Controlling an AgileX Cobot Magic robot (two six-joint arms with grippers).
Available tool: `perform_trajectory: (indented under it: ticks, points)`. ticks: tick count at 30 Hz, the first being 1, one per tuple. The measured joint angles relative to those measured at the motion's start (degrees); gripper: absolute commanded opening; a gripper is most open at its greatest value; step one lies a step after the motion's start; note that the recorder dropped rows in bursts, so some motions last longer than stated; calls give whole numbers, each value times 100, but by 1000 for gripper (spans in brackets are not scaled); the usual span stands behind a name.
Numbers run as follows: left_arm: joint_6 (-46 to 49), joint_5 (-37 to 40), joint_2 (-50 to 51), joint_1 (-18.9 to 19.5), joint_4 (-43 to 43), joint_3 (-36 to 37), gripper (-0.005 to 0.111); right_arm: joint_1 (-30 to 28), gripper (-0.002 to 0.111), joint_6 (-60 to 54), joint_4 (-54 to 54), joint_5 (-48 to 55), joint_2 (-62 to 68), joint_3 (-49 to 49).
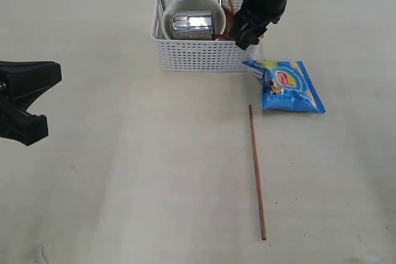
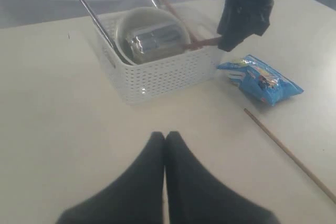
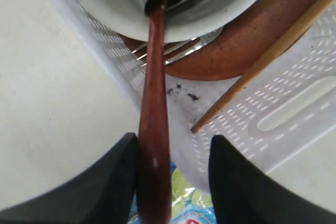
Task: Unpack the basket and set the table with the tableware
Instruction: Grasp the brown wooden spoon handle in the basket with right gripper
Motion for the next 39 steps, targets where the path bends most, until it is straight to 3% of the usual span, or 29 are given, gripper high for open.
perform_trajectory:
  ticks: [12,29,39]
  points:
    - [0,0,0,0,0,0,0,0,0,70,0,108,0,-12]
    - [0,0,0,0,0,0,0,0,0,78,-32,833,-244,-183]
    - [23,0,0,0,0,0,0,0,0,575,-731,918,-429,-344]
